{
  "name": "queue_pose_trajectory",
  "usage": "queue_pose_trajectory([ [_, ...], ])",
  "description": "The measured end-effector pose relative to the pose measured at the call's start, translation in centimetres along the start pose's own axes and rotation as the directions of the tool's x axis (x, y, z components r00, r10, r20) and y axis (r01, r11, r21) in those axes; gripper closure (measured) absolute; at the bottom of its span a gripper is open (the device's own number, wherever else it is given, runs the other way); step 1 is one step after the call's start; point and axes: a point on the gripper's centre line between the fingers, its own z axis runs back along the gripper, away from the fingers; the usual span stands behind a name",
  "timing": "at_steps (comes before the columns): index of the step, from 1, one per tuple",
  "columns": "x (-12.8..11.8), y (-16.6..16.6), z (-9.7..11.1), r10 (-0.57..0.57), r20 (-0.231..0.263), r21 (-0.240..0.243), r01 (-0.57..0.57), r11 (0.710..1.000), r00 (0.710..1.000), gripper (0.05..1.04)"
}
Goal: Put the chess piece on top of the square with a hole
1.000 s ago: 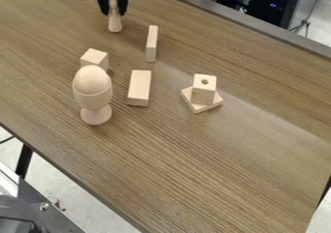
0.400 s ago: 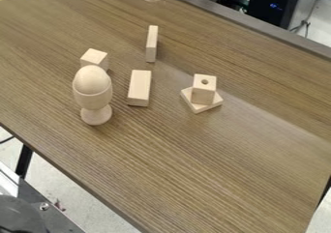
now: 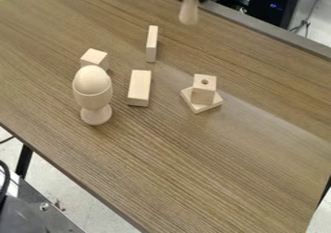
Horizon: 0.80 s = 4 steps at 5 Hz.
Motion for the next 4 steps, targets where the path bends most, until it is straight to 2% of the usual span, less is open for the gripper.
queue_pose_trajectory([
  [2,-2.6,-1.7,-1.8,-0.042,-0.057,-0.018,0.041,0.999,0.997,0.727],
  [4,-3.7,-1.9,-2.9,-0.037,-0.103,-0.027,0.034,0.999,0.994,0.727],
])
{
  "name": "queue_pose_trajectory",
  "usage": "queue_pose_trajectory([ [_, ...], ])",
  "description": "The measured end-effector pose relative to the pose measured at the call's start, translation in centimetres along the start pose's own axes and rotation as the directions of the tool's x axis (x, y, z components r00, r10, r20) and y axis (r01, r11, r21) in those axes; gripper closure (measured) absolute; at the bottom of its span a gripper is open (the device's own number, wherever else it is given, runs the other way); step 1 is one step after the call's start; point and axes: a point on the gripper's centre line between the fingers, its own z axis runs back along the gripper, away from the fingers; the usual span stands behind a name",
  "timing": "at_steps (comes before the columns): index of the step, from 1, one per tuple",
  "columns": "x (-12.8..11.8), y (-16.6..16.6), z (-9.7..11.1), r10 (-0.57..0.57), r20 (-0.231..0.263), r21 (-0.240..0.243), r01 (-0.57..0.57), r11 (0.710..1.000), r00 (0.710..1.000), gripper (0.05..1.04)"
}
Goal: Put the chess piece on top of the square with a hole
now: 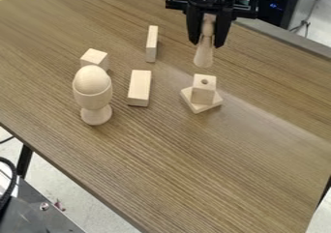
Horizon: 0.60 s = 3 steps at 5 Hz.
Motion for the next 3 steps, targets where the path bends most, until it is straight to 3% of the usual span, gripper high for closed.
queue_pose_trajectory([
  [3,-0.60,-0.53,-1.41,-0.018,-0.035,0.003,0.018,1.000,0.999,0.727],
])
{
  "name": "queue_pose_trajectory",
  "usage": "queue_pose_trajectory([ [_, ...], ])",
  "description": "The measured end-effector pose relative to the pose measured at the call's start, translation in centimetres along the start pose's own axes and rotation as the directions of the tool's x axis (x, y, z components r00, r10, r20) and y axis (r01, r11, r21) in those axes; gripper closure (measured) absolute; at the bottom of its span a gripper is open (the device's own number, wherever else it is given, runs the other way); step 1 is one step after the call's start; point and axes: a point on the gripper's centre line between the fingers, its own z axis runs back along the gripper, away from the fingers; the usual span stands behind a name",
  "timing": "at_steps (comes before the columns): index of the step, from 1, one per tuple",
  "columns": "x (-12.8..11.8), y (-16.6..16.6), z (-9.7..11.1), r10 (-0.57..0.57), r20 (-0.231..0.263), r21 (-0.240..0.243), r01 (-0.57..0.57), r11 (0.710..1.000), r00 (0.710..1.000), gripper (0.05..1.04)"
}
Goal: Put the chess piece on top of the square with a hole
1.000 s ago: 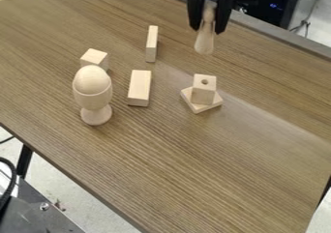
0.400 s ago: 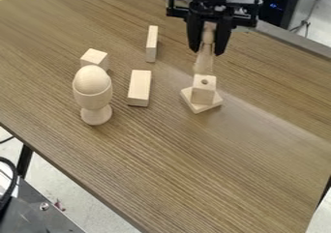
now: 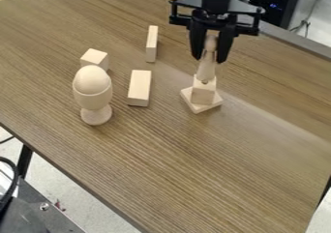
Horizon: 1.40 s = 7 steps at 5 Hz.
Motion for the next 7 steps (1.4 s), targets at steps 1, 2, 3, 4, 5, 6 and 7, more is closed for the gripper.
queue_pose_trajectory([
  [1,0.10,-0.11,-0.93,-0.004,-0.018,0.001,0.004,1.000,1.000,0.727],
  [2,0.15,-0.15,-1.03,-0.007,-0.017,-0.001,0.007,1.000,1.000,0.727],
  [3,0.16,-0.21,-1.46,-0.008,-0.028,-0.005,0.008,1.000,1.000,0.727],
  [4,0.22,-0.18,-1.56,-0.013,-0.028,-0.005,0.012,1.000,1.000,0.727],
  [5,0.42,0.16,-1.55,-0.006,-0.027,-0.005,0.006,1.000,1.000,0.727],
  [6,0.59,0.10,-1.68,-0.008,-0.030,-0.007,0.008,1.000,1.000,0.727],
  [7,0.65,0.13,-1.64,-0.013,-0.028,-0.008,0.013,1.000,1.000,0.727],
])
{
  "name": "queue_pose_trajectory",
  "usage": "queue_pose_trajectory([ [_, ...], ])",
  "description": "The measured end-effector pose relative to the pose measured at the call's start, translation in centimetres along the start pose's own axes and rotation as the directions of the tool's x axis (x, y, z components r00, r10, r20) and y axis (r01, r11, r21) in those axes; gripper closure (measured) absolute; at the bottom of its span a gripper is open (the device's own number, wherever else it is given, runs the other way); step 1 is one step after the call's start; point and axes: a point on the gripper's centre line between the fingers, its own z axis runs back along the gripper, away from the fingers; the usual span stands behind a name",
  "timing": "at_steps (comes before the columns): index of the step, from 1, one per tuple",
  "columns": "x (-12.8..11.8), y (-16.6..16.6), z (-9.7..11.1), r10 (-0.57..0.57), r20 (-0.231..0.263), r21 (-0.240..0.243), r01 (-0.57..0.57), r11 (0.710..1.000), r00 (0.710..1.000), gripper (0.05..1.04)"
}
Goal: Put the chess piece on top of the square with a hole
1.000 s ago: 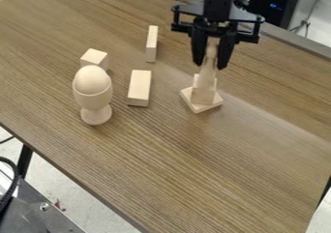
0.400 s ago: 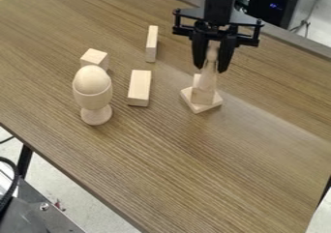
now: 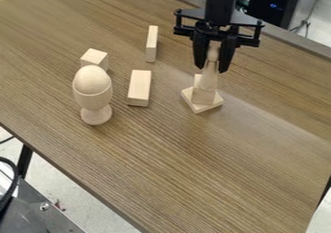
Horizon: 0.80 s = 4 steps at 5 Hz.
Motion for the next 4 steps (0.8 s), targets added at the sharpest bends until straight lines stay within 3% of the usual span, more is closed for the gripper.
queue_pose_trajectory([
  [4,0.91,0.65,0.45,0.015,0.015,-0.001,-0.015,1.000,1.000,0.727],
])
